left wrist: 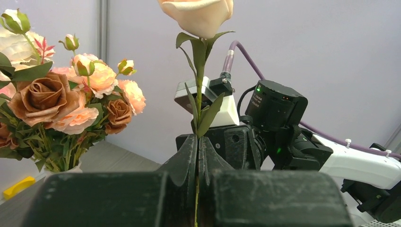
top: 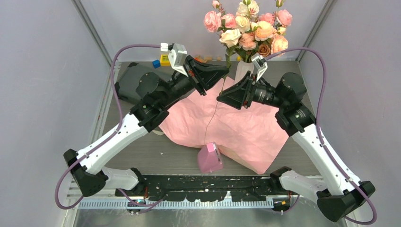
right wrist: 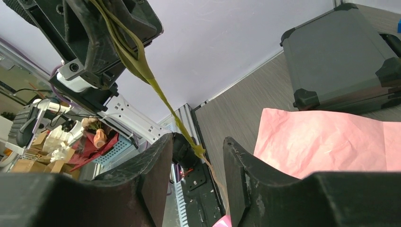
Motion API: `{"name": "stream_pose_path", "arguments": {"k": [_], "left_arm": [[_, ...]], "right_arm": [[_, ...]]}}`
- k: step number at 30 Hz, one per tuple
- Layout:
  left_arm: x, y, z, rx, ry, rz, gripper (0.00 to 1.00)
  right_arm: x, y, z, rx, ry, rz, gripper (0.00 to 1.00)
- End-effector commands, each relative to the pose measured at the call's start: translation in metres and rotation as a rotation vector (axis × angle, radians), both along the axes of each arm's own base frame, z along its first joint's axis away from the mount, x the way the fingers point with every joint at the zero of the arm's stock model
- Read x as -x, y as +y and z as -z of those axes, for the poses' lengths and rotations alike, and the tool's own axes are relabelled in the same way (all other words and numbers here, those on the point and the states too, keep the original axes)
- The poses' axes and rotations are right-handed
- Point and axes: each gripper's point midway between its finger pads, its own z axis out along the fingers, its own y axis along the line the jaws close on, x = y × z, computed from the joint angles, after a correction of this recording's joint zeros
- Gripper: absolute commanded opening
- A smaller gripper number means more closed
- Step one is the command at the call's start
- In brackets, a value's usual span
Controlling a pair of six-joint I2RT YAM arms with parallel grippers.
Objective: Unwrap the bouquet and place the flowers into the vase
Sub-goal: Insert the fake flower into the vase.
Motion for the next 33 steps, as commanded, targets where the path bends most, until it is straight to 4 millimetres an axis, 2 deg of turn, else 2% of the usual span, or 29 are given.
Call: {"name": "stream_pose_path", "arguments": {"k": [1, 5, 9, 14, 16, 19, 24, 26, 30, 33], "left_arm": [[0.008, 0.006, -0.025, 0.05, -0.035, 0.007, 0.0], [0.007, 0.006, -0.025, 0.049, -0.033, 0.007, 0.0], [0.006, 0.007, -0.025, 0.048, -0.035, -0.001, 0.0], [0.002, 0.009, -0.023, 0.036, -0.031, -0.02, 0.0], [0.0, 0.01, -0.02, 0.03, -0.024, -0.03, 0.03], [-0.001, 0.012, -0.016, 0.025, -0.022, -0.034, 0.22], [-0.003, 0.019, -0.001, -0.025, 0.002, -0.06, 0.68], [-0.004, 0.024, 0.007, -0.056, 0.016, -0.082, 0.81], [-0.008, 0.043, 0.03, -0.132, 0.056, -0.155, 0.98], [-0.013, 0.062, 0.049, -0.187, 0.095, -0.221, 1.0]], "right_arm": [[0.001, 0.005, -0.017, -0.042, -0.085, -0.011, 0.48], [0.004, 0.009, -0.025, -0.077, -0.12, -0.022, 0.45], [0.005, 0.014, -0.025, -0.072, -0.131, -0.039, 0.37], [0.0, 0.013, -0.02, -0.051, -0.142, -0.004, 0.03], [-0.004, 0.01, -0.02, -0.046, -0.165, 0.038, 0.01], [-0.011, 0.004, -0.022, -0.041, -0.233, 0.101, 0.0], [-0.039, -0.014, -0.031, -0.026, -0.349, 0.304, 0.0], [-0.048, -0.024, -0.04, -0.032, -0.402, 0.393, 0.0], [-0.062, -0.042, -0.06, -0.035, -0.498, 0.533, 0.0], [-0.072, -0.053, -0.072, -0.028, -0.544, 0.617, 0.0]]}}
